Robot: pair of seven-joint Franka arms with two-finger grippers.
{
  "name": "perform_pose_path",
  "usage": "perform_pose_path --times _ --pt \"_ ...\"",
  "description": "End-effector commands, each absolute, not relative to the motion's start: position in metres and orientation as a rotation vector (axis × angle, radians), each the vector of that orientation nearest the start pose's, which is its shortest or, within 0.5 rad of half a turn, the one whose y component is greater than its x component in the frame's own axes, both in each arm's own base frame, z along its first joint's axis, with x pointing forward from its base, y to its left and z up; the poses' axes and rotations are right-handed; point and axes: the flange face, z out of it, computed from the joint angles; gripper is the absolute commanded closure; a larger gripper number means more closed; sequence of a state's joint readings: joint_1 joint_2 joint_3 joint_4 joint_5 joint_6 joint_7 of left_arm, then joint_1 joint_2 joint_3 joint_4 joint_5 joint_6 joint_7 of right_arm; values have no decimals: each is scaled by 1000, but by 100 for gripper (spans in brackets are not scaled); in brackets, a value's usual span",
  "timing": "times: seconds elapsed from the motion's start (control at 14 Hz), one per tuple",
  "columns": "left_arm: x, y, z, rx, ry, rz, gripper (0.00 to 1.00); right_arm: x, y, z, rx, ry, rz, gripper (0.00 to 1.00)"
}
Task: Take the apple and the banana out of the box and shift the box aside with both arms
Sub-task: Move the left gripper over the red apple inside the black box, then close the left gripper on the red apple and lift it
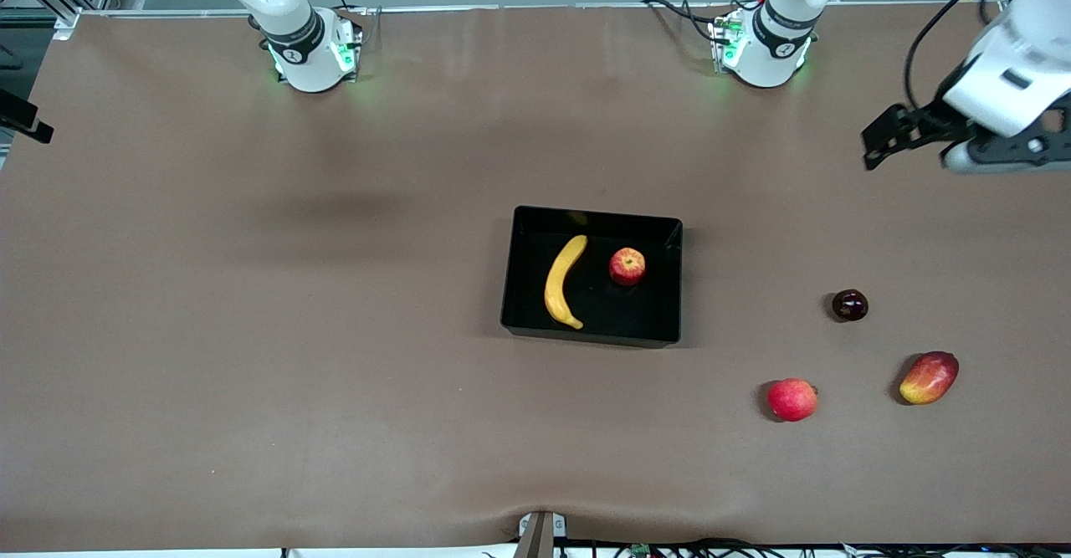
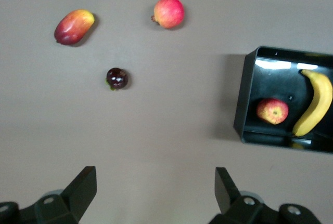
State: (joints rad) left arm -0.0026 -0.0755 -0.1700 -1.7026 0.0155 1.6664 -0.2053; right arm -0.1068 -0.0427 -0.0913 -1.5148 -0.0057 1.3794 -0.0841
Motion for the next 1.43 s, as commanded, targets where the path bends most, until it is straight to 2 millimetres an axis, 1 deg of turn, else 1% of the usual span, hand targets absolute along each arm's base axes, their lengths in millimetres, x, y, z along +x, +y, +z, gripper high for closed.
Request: perform_pose_path --times 0.0,0.07,0.14,0.21,0.36,0.43,0.5,0.64,0.71,0.86,0.93,1.0,1.14,1.29,1.36 --pt "533 -117 576 -3131 -105 -126 0 509 -109 656 -3095 178 150 0" --pt "534 -124 560 -3133 -152 -138 0 509 -109 657 -3094 178 145 0" --pt "537 -135 546 -3135 -191 -152 0 509 -110 656 -3093 182 149 0" --pt "539 -150 531 -3139 -207 -147 0 509 -111 656 -3093 185 147 0" --pt "548 -167 499 -3145 -251 -87 0 508 -112 656 -3092 187 149 0" --pt "550 -181 486 -3155 -267 -92 0 509 -112 655 -3092 187 152 0" --pt "549 -197 469 -3164 -326 -97 0 509 -112 655 -3092 187 149 0" --pt "548 -231 445 -3177 -461 -82 0 508 -112 656 -3093 187 147 0" --pt "547 -241 435 -3174 -466 -81 0 508 -112 656 -3092 187 149 0" --pt "544 -270 411 -3159 -494 -94 0 508 -112 654 -3092 187 154 0" --pt "547 -279 397 -3146 -558 -94 0 508 -112 654 -3092 187 154 0" --pt "550 -284 381 -3141 -605 -90 0 508 -112 653 -3091 189 159 0" --pt "551 -304 353 -3171 -629 -100 0 508 -112 653 -3091 189 159 0" --pt "554 -313 330 -3188 -692 -94 0 508 -112 653 -3091 189 159 0" --pt "549 -323 321 -3192 -669 -73 0 508 -112 653 -3091 192 159 0"
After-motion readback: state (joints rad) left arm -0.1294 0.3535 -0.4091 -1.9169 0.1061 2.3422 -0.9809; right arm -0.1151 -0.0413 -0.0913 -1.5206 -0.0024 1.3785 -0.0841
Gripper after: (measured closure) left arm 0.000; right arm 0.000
